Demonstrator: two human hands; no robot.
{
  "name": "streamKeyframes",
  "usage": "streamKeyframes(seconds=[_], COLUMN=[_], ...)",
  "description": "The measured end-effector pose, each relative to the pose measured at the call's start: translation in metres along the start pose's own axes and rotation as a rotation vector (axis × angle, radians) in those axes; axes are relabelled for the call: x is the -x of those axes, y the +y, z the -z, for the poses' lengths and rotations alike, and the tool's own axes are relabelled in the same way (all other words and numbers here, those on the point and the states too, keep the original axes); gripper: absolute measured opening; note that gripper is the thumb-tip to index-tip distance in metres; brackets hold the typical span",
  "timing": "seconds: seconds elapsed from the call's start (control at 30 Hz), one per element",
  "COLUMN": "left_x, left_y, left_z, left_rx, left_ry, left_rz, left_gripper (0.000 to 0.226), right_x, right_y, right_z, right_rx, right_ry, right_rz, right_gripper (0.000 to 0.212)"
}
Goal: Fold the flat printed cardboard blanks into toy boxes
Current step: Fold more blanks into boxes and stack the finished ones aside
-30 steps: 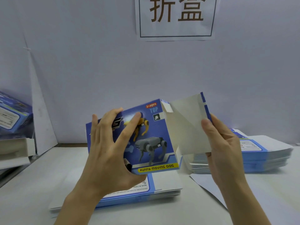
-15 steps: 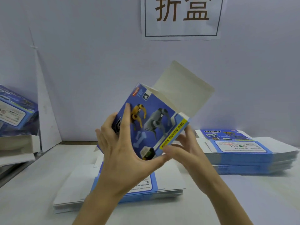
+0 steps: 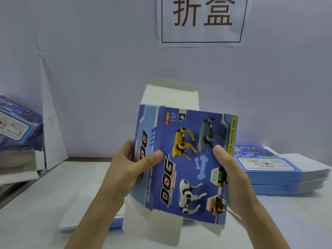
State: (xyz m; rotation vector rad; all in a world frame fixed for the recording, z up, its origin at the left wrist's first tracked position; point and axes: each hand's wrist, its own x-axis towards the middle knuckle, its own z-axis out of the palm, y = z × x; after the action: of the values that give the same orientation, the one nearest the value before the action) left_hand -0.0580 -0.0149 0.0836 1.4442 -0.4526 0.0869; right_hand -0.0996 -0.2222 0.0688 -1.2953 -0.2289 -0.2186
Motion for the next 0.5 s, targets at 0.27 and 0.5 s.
streamKeyframes(seconds=[0.27, 0.5], left_x=[0.011, 0.011], left_y=[0.004, 0.002], left_z=[-0.008, -0.011], left_rx=[-0.022, -0.251], left_ry=[-0.169, -0.043], left_rz=[-0.049, -0.265], left_gripper=[0.097, 0.063], right_x=[-0.004, -0.002], right_y=[-0.005, -0.016], right_z=[-0.002, -0.010], right_rx=[0.105, 0.167], right_ry=[-0.017, 0.126], right_rz=[0.127, 0.308], right_gripper=[0.024, 0.077])
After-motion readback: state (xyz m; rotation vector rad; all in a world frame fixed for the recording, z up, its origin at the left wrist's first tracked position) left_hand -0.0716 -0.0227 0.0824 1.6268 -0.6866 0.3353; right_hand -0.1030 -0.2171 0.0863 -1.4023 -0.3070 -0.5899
